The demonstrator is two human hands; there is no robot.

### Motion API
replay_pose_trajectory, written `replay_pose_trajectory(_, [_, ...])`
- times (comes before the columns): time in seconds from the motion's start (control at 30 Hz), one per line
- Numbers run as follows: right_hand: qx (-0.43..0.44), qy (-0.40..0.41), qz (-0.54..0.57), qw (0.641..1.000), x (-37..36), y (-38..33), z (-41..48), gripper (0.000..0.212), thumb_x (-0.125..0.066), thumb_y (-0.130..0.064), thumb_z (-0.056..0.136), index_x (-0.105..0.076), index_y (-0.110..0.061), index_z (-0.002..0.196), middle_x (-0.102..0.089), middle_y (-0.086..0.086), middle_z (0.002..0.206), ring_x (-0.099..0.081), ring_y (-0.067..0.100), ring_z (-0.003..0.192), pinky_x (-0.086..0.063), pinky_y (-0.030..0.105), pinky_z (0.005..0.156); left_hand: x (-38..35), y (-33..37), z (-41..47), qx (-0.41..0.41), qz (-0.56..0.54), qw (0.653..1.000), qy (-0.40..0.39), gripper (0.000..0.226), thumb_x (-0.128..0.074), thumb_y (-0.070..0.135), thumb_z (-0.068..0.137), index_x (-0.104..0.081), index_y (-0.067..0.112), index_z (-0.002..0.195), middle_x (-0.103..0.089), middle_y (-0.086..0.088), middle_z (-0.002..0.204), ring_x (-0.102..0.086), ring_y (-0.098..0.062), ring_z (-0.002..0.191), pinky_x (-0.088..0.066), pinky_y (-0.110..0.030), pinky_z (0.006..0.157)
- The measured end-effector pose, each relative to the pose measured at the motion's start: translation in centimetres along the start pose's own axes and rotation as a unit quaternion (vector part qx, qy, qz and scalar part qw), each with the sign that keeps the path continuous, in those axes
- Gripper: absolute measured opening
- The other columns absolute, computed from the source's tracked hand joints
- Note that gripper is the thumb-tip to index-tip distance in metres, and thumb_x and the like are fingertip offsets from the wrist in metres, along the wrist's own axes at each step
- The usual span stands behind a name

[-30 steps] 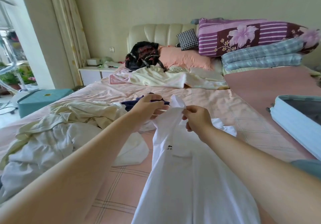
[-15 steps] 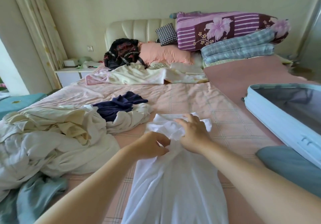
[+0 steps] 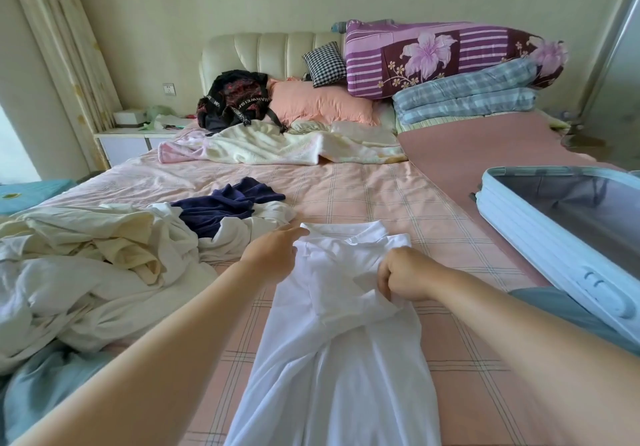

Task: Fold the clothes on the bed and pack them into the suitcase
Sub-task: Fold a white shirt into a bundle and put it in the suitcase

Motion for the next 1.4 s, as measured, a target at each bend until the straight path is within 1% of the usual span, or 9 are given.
replay_pose_trajectory(0.2, [0.026,0.095,-0.072,0.993,-0.6,-0.7,3.3,0.025,-0.060,-0.047,0.088,-0.071,-0.040,0.109,-0.063,-0.011,0.112,-0.047,0.014,0.121,-0.038,0.034,0.100,-3.1,-0.9,3.7,-0.009,0.110,0.990,-0.086,0.026,-0.039,0.032,0.104,-0.059,0.033,0.120,-0.059,0.002,0.127,-0.059,-0.022,0.104,-0.044,-0.032,0.073])
replay_pose_trajectory(0.33, [-0.006,0.218,0.063,0.974,0.8,0.6,4.4,0.026,-0.053,-0.035,0.099,-0.058,-0.029,0.074,-0.063,-0.009,0.080,-0.058,0.020,0.089,-0.043,0.032,0.074,-1.4,-2.1,4.4,0.010,0.137,0.990,0.043,0.021,-0.039,0.026,0.103,-0.060,0.023,0.105,-0.061,-0.002,0.109,-0.059,-0.028,0.096,-0.047,-0.036,0.070])
replay_pose_trajectory(0.57, [-0.003,0.227,-0.181,0.957,-0.4,0.0,5.9,0.034,-0.058,-0.029,0.094,-0.054,-0.027,0.128,-0.054,0.002,0.125,-0.051,0.025,0.117,-0.036,0.035,0.091,-1.6,1.4,1.7,-0.093,-0.013,0.967,0.237,0.032,-0.055,-0.004,0.084,-0.063,0.016,0.107,-0.058,-0.003,0.110,-0.055,-0.027,0.099,-0.038,-0.032,0.077])
replay_pose_trajectory(0.7, [0.113,0.299,-0.020,0.947,0.6,-2.2,2.5,0.018,-0.062,-0.014,0.081,-0.068,-0.027,0.093,-0.062,-0.002,0.101,-0.058,0.021,0.097,-0.044,0.035,0.084,-5.8,1.3,0.0,-0.103,-0.022,0.994,-0.008,0.036,-0.045,0.035,0.101,-0.055,0.027,0.135,-0.050,0.005,0.144,-0.038,-0.019,0.137,-0.028,-0.036,0.112])
replay_pose_trajectory(0.77, [0.131,0.197,0.076,0.969,-0.4,-3.4,0.2,0.008,-0.065,-0.024,0.083,-0.063,-0.031,0.080,-0.064,-0.009,0.085,-0.058,0.008,0.079,-0.046,0.030,0.074,-7.3,-0.2,-1.5,-0.053,0.014,0.991,-0.120,0.054,-0.036,0.047,0.103,-0.030,0.030,0.154,-0.022,0.007,0.162,-0.011,-0.014,0.151,-0.006,-0.035,0.121])
replay_pose_trajectory(0.9, [0.157,0.030,-0.029,0.987,-3.8,-5.3,-3.3,0.028,-0.068,-0.054,0.075,-0.061,-0.035,0.095,-0.062,-0.014,0.097,-0.057,0.006,0.092,-0.043,0.024,0.077,-5.1,0.7,-3.6,-0.056,0.034,0.996,-0.052,0.056,-0.036,0.044,0.104,-0.024,0.029,0.156,-0.018,0.005,0.164,-0.007,-0.015,0.151,-0.004,-0.032,0.120])
replay_pose_trajectory(1.03, [0.229,0.172,-0.131,0.949,-2.2,-6.5,-5.5,0.017,-0.058,-0.009,0.078,-0.066,-0.018,0.090,-0.064,0.000,0.088,-0.063,0.025,0.081,-0.039,0.030,0.068,-3.8,3.1,-6.7,-0.083,-0.020,0.996,-0.030,0.053,-0.040,0.048,0.102,-0.032,0.034,0.152,-0.022,0.010,0.162,-0.015,-0.011,0.150,-0.015,-0.031,0.119])
replay_pose_trajectory(1.2, [0.200,0.208,-0.344,0.894,-3.8,-5.2,-7.9,0.029,-0.075,-0.007,0.052,-0.066,-0.023,0.074,-0.059,0.002,0.066,-0.060,0.027,0.057,-0.053,0.037,0.056,-6.5,1.7,-12.1,-0.045,0.061,0.984,-0.160,0.071,-0.023,0.066,0.097,0.000,0.036,0.157,0.004,0.006,0.166,0.007,-0.012,0.152,0.000,-0.035,0.122])
replay_pose_trajectory(1.4, [0.052,0.126,-0.353,0.926,-4.7,-7.7,-12.6,0.049,-0.044,-0.020,0.092,-0.045,-0.023,0.141,-0.041,0.013,0.142,-0.037,0.032,0.132,-0.023,0.049,0.111,-2.1,2.5,-17.4,-0.023,-0.011,0.997,-0.069,0.061,-0.040,0.051,0.100,-0.024,0.030,0.155,-0.020,0.006,0.162,-0.015,-0.019,0.149,-0.019,-0.038,0.120])
Point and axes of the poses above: each hand's wrist, its own z-axis towards the middle knuckle, its own x-axis out of the back of the hand, y = z × x, the point moved 7 cm from there along z, towards the middle knuckle
